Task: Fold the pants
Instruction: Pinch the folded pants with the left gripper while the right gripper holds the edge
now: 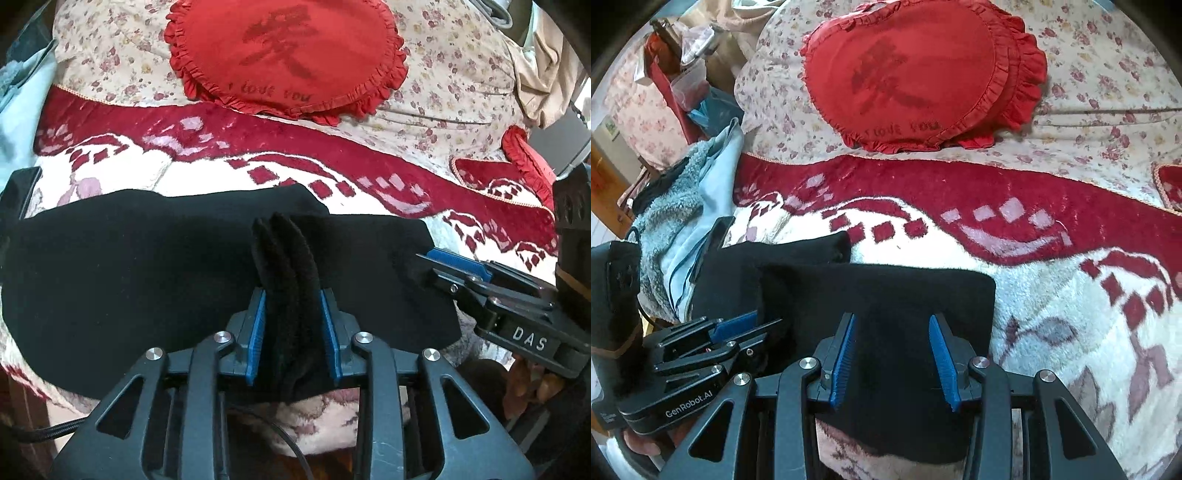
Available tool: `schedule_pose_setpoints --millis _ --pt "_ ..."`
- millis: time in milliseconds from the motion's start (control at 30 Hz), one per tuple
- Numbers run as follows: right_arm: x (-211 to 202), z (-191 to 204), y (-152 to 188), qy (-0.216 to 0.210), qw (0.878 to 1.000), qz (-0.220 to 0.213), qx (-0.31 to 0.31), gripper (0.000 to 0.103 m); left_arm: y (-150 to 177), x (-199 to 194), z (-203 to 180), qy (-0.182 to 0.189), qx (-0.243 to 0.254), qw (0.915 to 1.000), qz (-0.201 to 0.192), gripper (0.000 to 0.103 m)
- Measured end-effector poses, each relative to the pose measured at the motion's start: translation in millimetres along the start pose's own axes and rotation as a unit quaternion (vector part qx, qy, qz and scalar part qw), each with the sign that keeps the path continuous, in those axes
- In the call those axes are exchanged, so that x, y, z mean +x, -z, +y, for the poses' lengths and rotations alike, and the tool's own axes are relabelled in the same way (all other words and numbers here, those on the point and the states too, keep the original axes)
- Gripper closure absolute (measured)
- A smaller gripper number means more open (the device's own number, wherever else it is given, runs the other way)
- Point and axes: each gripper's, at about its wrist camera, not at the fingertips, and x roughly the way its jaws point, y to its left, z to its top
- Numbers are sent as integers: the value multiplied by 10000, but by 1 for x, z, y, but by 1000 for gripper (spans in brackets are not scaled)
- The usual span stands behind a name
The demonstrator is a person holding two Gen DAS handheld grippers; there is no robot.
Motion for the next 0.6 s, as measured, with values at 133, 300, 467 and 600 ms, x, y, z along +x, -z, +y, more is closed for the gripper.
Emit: schedule_pose_setpoints --millis 133,300,467,600 --pt "-8 8 6 22 10000 -38 -66 63 3 -8 2 22 -65 10000 -47 76" --pt "-16 14 12 148 9998 -66 -153 63 7 -17 -1 -17 -54 9999 -133 73" --pt "-21 15 18 136 9997 -64 -167 63 11 -16 -4 -80 -31 9999 -115 73" --pt "-20 14 25 154 9998 9 -152 63 16 -10 -7 -327 47 9994 -108 73"
